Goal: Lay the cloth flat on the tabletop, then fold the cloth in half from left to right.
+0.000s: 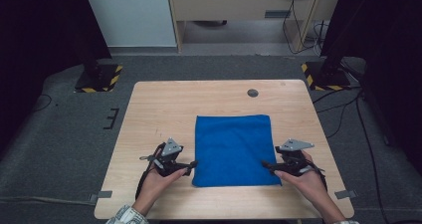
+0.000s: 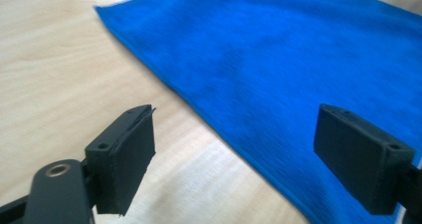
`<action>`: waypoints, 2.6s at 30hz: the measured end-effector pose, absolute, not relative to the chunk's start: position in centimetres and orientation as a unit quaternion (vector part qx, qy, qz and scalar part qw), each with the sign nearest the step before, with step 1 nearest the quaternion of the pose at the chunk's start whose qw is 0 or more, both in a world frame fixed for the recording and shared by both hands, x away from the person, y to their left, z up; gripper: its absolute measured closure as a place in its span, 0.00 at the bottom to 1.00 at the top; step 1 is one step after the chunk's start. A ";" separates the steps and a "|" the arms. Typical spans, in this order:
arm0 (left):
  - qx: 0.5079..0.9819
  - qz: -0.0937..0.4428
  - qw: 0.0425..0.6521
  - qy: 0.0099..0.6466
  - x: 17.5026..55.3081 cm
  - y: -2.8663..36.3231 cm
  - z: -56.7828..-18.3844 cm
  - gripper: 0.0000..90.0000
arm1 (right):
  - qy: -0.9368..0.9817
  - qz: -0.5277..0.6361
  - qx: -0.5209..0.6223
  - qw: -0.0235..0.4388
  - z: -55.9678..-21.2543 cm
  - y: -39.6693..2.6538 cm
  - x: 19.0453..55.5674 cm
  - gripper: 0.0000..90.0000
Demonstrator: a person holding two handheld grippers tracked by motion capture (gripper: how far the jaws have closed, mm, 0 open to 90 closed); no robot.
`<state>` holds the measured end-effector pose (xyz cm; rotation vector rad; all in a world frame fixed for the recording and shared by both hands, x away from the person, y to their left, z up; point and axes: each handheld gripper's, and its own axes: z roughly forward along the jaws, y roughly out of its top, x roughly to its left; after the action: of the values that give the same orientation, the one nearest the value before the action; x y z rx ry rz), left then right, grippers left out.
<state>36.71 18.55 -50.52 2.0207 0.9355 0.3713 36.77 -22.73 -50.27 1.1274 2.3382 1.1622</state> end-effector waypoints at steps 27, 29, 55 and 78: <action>0.789 0.194 0.408 0.416 38.2 22.7 -51.0 0.11 | 0.848 0.406 0.321 0.115 -49.7 -11.5 38.1 0.20; 0.788 0.198 0.406 0.417 38.2 22.9 -51.0 0.11 | 0.850 0.405 0.317 0.112 -49.8 -11.1 38.0 0.22; 0.785 0.223 0.380 0.435 38.4 23.9 -51.6 0.11 | 0.890 0.404 0.205 0.054 -51.4 -2.0 33.6 0.84; 0.786 0.218 0.383 0.434 38.3 23.8 -51.7 0.11 | 0.902 0.374 0.199 0.079 -52.7 -0.1 33.2 0.69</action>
<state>38.33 23.79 -51.70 2.0040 1.1057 0.5548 33.23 -0.08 -52.71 0.5951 2.7013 1.1205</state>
